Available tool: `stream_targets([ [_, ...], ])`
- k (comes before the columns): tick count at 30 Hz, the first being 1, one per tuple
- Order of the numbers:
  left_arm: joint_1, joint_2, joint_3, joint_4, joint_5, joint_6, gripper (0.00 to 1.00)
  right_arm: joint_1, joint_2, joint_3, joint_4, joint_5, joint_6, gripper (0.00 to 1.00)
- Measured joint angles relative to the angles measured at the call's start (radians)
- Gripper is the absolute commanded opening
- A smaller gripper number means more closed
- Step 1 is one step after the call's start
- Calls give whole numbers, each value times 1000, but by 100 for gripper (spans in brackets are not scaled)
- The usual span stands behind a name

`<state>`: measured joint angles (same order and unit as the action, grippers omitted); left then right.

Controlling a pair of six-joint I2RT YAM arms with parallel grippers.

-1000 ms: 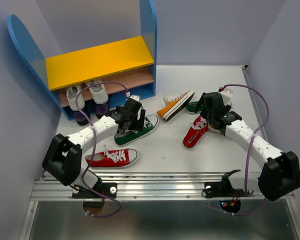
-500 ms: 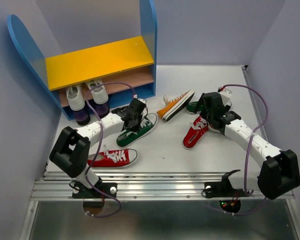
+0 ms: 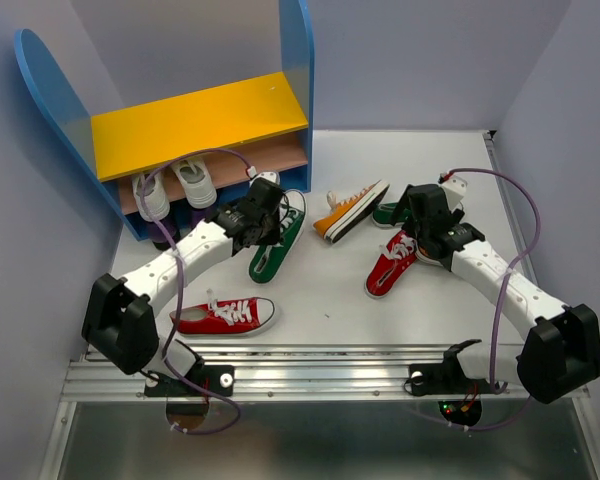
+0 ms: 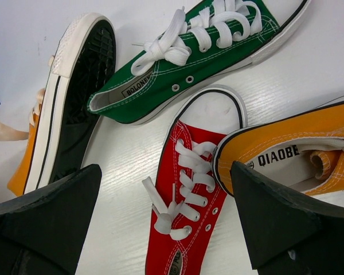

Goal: Place and organize the shoes onto the shoe shelf

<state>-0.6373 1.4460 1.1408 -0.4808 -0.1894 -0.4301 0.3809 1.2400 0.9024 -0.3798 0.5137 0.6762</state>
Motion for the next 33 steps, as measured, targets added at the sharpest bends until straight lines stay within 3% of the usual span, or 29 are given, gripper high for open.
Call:
stream_targets([
  [8,-2,31,-14,27,41,-272,0,0,-2,0,0,7,-29,100],
  [11,-6,74,-35,38,52,-331,46,0,-3,0,0,6,-45,100],
  [13,-11,96,-54,46,62,-360,63,0,-3,0,0,5,-60,100],
  [16,-24,101,-71,71,74,-395,75,0,-4,0,0,7,-79,100],
  [18,-41,99,-71,95,76,-408,75,0,-3,1,-1,11,-90,100],
  [24,-102,67,-71,56,-21,-396,47,0,-3,13,0,17,-105,100],
  [29,-154,35,-102,4,-92,-380,44,0,-2,13,-1,11,-103,100],
  [33,-180,-6,-129,-31,-112,-373,48,0,-1,13,0,5,-103,100],
])
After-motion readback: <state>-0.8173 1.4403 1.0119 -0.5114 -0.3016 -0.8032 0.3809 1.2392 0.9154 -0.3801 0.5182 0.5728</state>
